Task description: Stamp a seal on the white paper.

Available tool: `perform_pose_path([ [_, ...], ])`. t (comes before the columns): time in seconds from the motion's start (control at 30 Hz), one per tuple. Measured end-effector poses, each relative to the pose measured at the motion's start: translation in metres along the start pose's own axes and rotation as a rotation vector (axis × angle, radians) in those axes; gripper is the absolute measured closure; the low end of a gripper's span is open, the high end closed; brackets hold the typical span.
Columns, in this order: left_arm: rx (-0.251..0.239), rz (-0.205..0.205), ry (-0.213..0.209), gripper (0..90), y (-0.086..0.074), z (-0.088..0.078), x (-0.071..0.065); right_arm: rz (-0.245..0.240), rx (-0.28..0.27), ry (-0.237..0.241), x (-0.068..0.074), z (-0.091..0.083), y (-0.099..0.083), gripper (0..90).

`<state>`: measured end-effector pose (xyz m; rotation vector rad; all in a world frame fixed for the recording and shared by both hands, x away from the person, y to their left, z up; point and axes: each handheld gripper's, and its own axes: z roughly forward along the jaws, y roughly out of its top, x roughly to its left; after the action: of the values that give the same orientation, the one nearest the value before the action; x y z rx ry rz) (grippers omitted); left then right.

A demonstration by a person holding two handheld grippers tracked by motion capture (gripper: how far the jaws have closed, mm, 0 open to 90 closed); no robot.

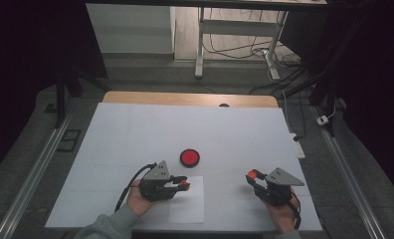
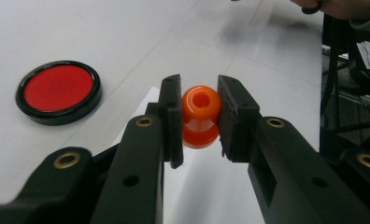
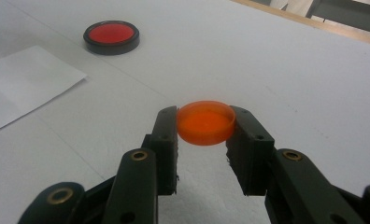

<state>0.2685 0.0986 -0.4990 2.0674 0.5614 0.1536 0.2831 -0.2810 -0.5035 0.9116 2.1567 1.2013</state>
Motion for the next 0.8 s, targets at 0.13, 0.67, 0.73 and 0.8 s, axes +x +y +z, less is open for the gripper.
perform_pose_path([
  [0.13,0.014,-0.001,-0.007,72.6,-0.003,0.004,-0.002,-0.002,0.001,0.001,0.0,0.0,0.0,64.3],
  [0.67,0.065,-0.005,-0.008,72.6,-0.014,0.021,0.0,-0.002,0.004,0.001,0.001,0.001,0.0,64.2],
  [0.73,0.07,-0.007,-0.009,72.6,-0.014,0.022,0.001,-0.002,0.004,0.001,0.001,0.001,0.0,64.3],
  [0.8,0.075,-0.006,-0.007,72.6,-0.015,0.024,0.001,-0.002,0.004,0.001,0.001,0.001,0.0,64.2],
])
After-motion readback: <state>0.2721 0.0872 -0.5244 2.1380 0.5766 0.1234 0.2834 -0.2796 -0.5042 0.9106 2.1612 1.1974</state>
